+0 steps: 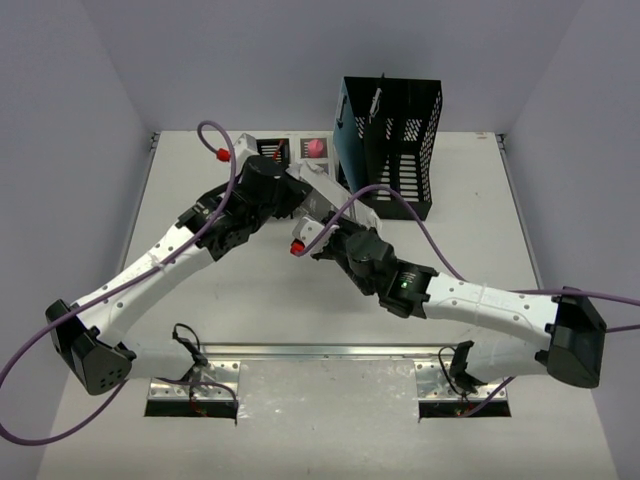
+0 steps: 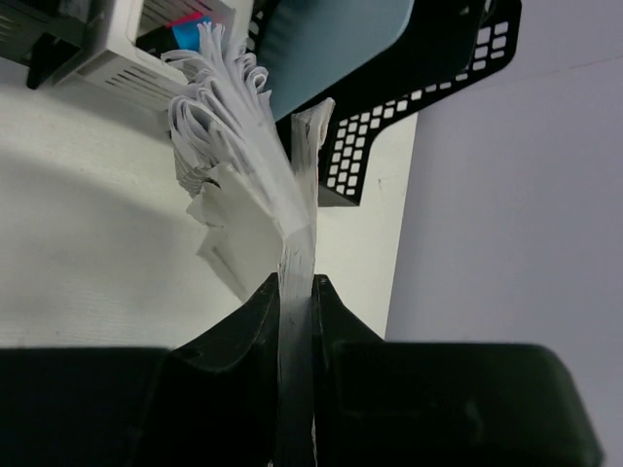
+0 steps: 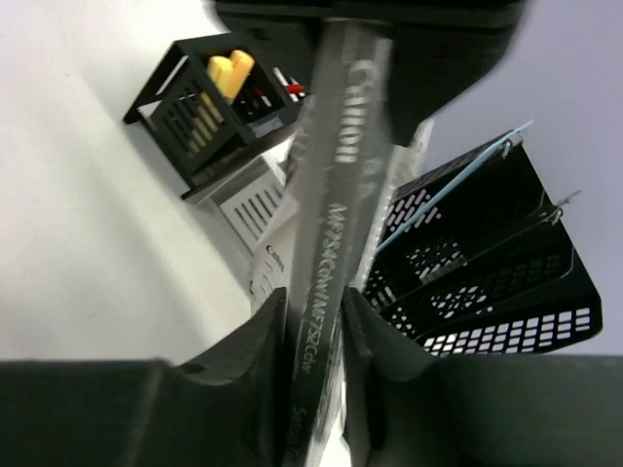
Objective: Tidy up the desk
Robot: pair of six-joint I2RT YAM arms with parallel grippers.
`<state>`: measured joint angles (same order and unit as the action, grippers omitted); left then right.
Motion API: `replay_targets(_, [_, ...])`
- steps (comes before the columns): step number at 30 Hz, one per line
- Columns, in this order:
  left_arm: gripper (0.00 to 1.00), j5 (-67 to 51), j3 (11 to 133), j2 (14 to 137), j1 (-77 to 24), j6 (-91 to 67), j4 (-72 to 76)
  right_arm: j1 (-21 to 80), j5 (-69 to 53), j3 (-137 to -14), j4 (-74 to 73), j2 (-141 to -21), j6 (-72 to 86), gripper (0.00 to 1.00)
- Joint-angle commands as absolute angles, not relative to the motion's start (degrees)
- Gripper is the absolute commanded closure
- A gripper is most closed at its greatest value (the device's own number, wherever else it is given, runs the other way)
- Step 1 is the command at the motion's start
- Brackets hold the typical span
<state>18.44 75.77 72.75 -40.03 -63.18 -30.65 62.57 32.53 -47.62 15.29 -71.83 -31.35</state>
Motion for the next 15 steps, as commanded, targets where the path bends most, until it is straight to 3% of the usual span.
replay_targets(1, [1.00, 15.3, 79.5, 70.0, -39.6, -65.7, -23.9, 60.4, 32.2, -52.6, 18.2, -73.7, -30.1, 0.86])
replay_targets(3, [1.00, 15.3, 79.4, 69.9, -39.6, -65.6, -23.7, 60.4, 31.9, -52.9, 17.8, -74.3, -29.9, 0.99])
replay_targets(6, [0.96, 15.0, 78.6, 69.4, -39.7, -64.4, -22.1, 60.4, 31.4, -52.0, 16.6, -73.3, -29.0, 0.99])
replay_targets(7, [0.88, 15.1, 78.0, 68.9, -39.6, -63.6, -21.5, 60.3, 31.2, -51.8, 15.7, -72.7, -28.3, 0.99])
replay_targets(8, [0.66, 15.2, 77.6, 68.7, -39.7, -63.4, -21.2, 60.3, 30.9, -51.5, 15.1, -71.3, -27.9, 0.99])
replay_targets(10, [0.40, 15.4, 76.6, 67.9, -39.6, -62.4, -20.4, 60.2, 30.5, -50.7, 13.3, -69.4, -26.6, 0.99])
replay_targets(12, [0.20, 15.6, 75.8, 67.3, -39.2, -62.1, -19.8, 60.3, 29.6, -50.2, 11.8, -66.0, -25.5, 0.99])
replay_targets(13, [0.01, 16.1, 75.0, 66.8, -39.0, -61.3, -19.5, 60.3, 29.3, -50.0, 10.5, -64.9, -25.1, 0.99])
replay_targets(15, [0.00, 17.3, 74.1, 66.1, -38.2, -60.3, -18.8, 60.2, 29.0, -50.0, 8.2, -61.4, -24.2, 0.99])
